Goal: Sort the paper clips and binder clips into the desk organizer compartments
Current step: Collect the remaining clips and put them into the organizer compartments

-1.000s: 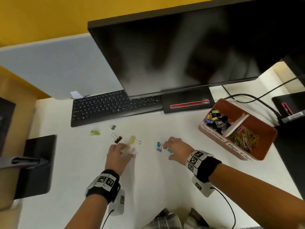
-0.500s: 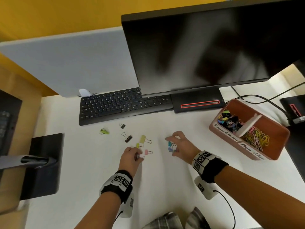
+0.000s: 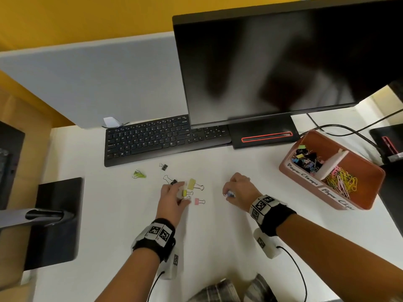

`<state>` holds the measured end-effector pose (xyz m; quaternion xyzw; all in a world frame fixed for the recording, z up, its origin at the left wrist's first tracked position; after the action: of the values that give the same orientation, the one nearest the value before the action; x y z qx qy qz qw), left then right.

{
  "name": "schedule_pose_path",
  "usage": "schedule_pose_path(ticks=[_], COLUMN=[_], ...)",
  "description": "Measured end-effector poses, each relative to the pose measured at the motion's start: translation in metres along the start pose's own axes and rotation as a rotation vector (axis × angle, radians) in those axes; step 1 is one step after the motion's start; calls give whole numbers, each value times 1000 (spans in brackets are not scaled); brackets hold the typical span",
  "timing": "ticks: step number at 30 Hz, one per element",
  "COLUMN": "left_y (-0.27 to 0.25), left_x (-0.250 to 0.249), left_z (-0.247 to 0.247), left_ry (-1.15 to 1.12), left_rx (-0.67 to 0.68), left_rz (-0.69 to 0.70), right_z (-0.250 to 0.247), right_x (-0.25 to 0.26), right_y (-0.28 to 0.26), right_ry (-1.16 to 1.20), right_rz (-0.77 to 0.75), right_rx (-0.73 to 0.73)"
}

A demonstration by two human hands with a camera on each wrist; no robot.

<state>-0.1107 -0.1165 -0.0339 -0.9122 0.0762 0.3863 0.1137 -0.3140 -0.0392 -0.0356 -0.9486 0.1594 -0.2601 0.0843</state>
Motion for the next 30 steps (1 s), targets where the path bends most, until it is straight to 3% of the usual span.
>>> schedule_pose_path(ticks=[12,19,26,30], left_y=[14,5,-11,-16], left_x=[0,5,-3,-6], left_z=[8,0,1,8], left_ry=[189,-24,-49,-39], left_rx=[42,150,221,223], left_rz=[87,34,75,71], right_z=[15,5,31,33], right_x=[11,52,89,82], right_y=[-5,19,52,56], right_ry=[136,230,22,-15], right_rz=[-78,-106,-150,-99], right_rx=[93,70,230,164])
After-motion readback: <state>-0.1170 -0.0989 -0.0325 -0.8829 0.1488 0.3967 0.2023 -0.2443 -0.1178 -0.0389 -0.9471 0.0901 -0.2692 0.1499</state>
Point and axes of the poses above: each hand's wrist, its own y-axis towards the middle knuckle, its own z-axis out of the palm, x = y × z, the point moved 7 cm from there along y, towards the middle knuckle, and after that the axes turned 15 degrees about -x, right-handed, at the moved point
